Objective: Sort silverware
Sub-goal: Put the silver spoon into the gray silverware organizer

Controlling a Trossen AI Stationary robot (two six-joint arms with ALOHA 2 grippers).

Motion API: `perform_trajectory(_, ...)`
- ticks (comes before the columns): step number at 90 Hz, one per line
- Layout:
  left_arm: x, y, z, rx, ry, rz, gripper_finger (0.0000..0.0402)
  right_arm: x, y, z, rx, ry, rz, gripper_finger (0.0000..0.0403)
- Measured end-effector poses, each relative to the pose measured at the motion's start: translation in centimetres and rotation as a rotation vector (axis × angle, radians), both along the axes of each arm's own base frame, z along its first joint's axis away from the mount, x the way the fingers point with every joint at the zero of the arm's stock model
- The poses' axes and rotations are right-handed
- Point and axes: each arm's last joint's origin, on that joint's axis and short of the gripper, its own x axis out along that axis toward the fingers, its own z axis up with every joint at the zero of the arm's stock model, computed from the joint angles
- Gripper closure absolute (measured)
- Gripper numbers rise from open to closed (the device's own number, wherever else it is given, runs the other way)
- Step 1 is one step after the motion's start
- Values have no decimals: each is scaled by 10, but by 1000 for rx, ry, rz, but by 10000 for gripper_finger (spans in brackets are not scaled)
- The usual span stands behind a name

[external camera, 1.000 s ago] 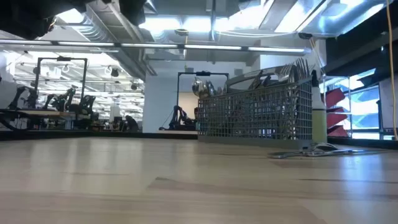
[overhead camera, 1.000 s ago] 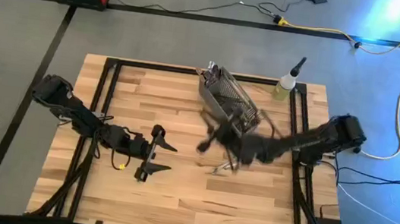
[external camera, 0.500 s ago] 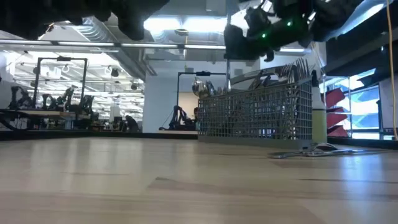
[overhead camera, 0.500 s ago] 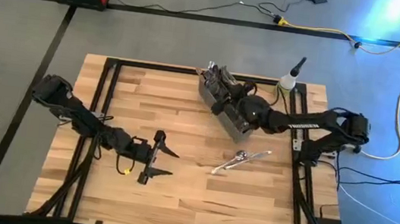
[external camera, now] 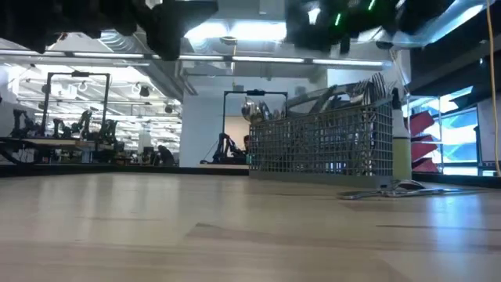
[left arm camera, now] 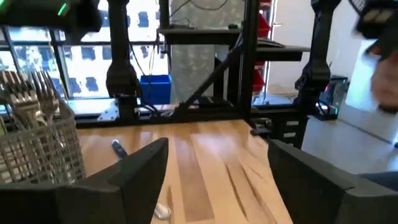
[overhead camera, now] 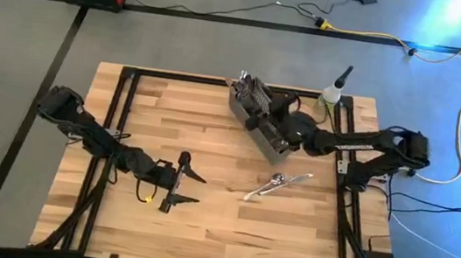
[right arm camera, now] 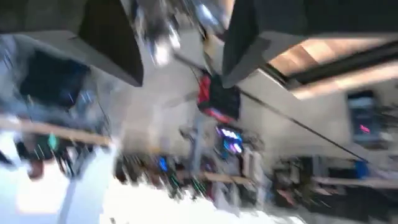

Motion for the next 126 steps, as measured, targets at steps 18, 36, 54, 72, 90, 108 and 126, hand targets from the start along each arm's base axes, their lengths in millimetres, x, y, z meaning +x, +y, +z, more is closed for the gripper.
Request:
perform_trajectory(18,0,1,-4,8,44,28,139,-18,78,24,18,43,364,184)
perform_trajectory(36,0,1,-5,10,48,38,139,-37,136,-52,206,605,470,217)
perform_trajectory(54,1,2,-5,10,50,43,139,-44,141,-77,408,906,498,267)
perform_trajectory(72,2,6,-5,3,53,61,139,-35,139,-89,262,1248,678,316)
perform_trajectory(90,2,6,-6,1,64,61,139,-19,138,-106,172,1456,785,334)
perform_trajectory(108,2,6,-10,8,104,60,139,-12,133,-121,197,1610,721,332)
perform_trajectory(126,2,6,-11,12,106,60,139,-10,123,-121,263,1631,723,331)
